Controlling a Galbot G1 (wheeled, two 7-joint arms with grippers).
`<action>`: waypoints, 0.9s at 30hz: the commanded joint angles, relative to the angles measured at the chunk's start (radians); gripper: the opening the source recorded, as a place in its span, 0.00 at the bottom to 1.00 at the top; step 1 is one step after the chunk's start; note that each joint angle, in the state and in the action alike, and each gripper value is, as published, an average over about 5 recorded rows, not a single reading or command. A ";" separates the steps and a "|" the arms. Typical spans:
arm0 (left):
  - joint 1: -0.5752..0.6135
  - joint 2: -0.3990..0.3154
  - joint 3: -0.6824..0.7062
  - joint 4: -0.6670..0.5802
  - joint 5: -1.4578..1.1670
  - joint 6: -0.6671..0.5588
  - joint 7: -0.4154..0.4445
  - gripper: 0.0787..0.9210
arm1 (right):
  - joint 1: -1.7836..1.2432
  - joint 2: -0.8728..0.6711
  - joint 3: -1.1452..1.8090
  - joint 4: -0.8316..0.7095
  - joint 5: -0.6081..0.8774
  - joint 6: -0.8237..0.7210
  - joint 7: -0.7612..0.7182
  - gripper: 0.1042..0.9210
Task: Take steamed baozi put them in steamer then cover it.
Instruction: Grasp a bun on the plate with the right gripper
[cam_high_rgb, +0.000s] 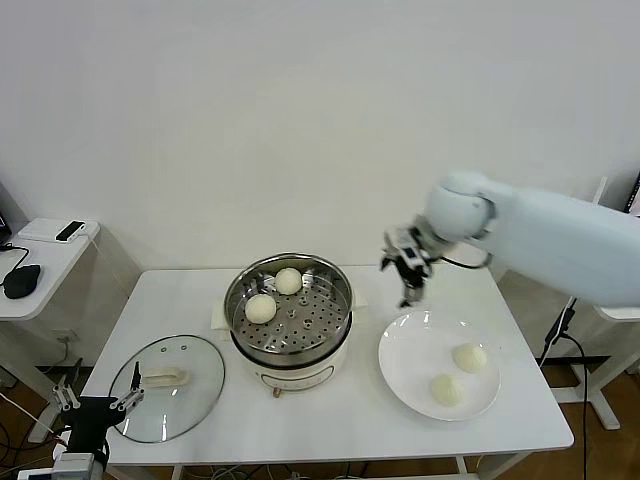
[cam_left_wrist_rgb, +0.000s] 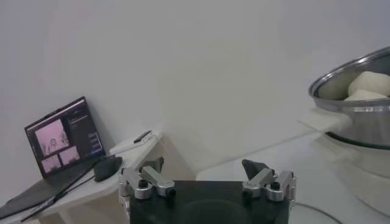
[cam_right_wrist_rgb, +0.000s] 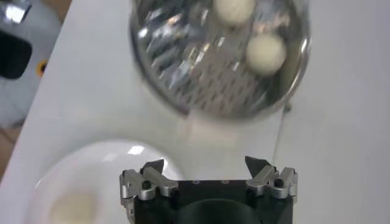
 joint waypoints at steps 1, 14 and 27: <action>0.002 -0.003 0.011 0.002 0.007 -0.001 0.000 0.88 | -0.244 -0.300 0.119 0.143 -0.172 0.062 -0.030 0.88; 0.006 -0.009 0.021 0.010 0.021 0.001 -0.001 0.88 | -0.711 -0.284 0.429 0.074 -0.245 0.056 0.009 0.88; 0.008 -0.012 0.017 0.023 0.023 0.000 -0.001 0.88 | -0.772 -0.185 0.484 -0.023 -0.270 0.055 0.026 0.88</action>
